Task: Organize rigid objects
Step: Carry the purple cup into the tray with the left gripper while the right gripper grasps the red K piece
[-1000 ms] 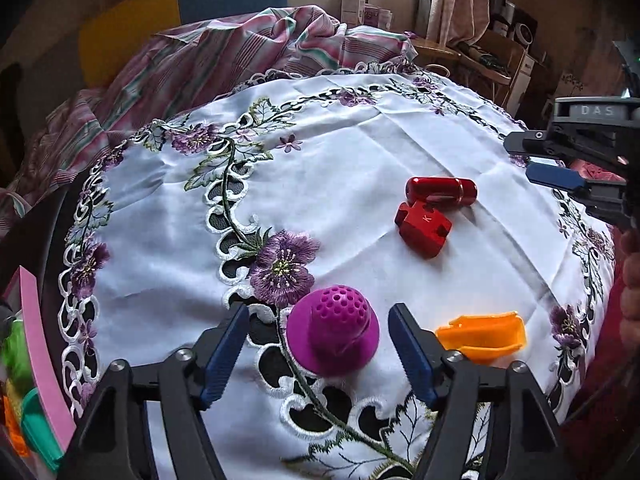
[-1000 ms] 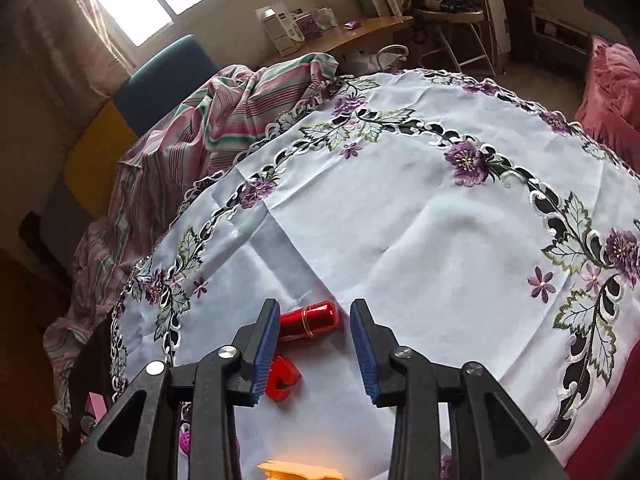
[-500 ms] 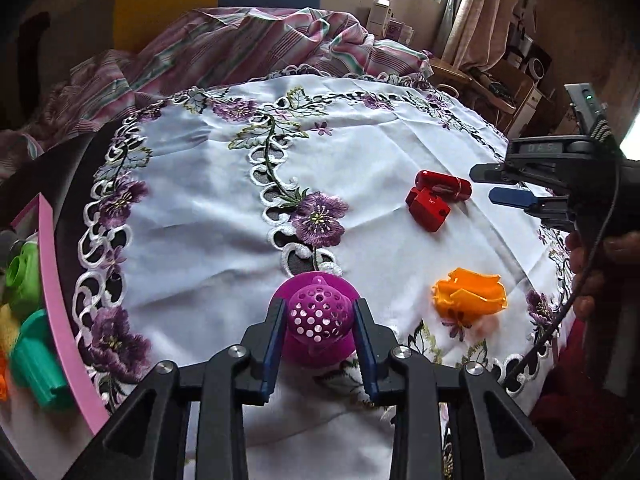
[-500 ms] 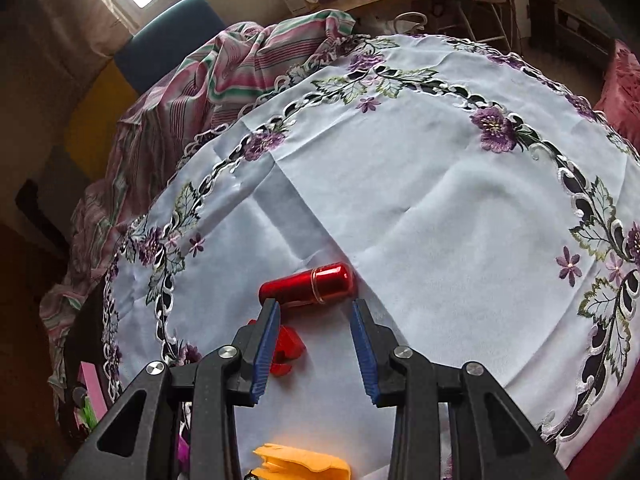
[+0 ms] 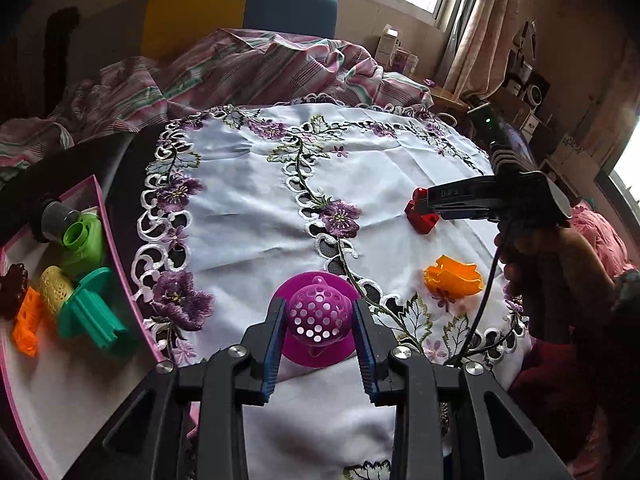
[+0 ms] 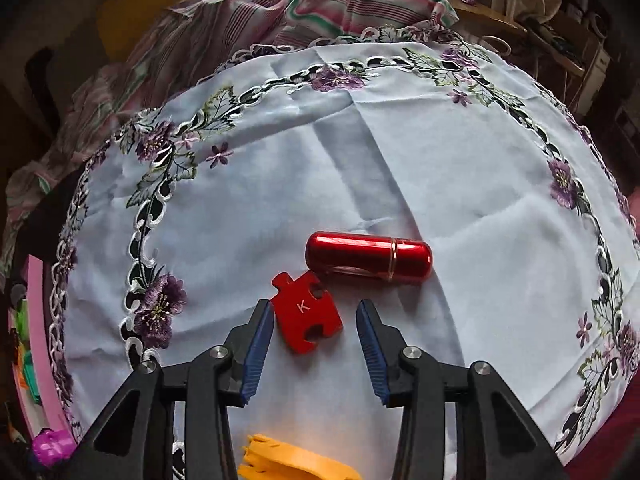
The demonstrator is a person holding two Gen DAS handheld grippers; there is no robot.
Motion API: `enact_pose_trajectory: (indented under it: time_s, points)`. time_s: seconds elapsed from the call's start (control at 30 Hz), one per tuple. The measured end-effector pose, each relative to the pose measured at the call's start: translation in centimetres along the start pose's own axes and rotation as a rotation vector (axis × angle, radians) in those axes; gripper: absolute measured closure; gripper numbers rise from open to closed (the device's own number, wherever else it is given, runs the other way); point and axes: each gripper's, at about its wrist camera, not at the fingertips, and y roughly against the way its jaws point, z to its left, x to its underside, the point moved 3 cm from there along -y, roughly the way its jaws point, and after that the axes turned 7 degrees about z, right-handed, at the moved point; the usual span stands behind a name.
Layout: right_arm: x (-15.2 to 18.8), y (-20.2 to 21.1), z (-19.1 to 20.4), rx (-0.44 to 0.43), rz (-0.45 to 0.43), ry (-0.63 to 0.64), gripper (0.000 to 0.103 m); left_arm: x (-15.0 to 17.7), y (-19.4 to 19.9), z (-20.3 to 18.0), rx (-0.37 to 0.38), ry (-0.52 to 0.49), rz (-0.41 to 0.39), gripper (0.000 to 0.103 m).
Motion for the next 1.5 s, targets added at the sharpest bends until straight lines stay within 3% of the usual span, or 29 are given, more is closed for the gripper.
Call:
enact_pose_trajectory:
  time_s: [0.13,0.23,0.27,0.3,0.5,0.67,0.9,1.03,1.2,1.37,1.5]
  points:
    - [-0.8,-0.2,0.0,0.016,-0.027,0.015,0.053,0.7,1.1,0.9,0.001,0.028,-0.01,0.07]
    - [-0.7,-1.1,0.2,-0.034,0.014,0.001,0.052,1.3,1.4,1.5,0.002,0.05,-0.009,0.07]
    - [-0.5,-1.2,0.4,-0.024,0.014,0.019,0.053,1.5,1.5,1.7,0.003,0.057,-0.01,0.07]
    - [-0.5,-1.2,0.7,0.006,0.001,0.046,0.067,1.6,1.6,1.8,0.003,0.063,-0.01,0.07]
    - [0.3,-1.6,2.3,0.042,-0.003,0.147,0.068,2.4,2.6,2.5,-0.006,0.083,-0.024,0.07]
    - [0.3,-1.6,1.6,0.006,-0.003,0.118,0.068,3.2,3.1,3.4,-0.021,0.108,-0.023,0.07]
    - [0.6,-1.7,2.0,0.046,-0.028,0.159,0.068,4.0,5.0,5.5,-0.055,0.159,-0.052,0.07]
    - [0.8,-1.7,2.6,0.083,-0.034,0.193,0.068,4.3,7.0,8.0,-0.095,0.21,-0.093,0.07]
    - [1.0,-1.7,2.9,0.102,-0.045,0.226,0.069,5.6,9.2,13.8,-0.177,0.343,-0.123,0.07]
    - [1.1,-1.7,3.0,0.113,-0.049,0.233,0.069,7.7,9.2,19.0,-0.212,0.491,-0.096,0.07]
    - [1.2,-1.7,3.3,0.13,-0.057,0.249,0.069,8.6,7.9,21.1,-0.201,0.547,-0.063,0.07]
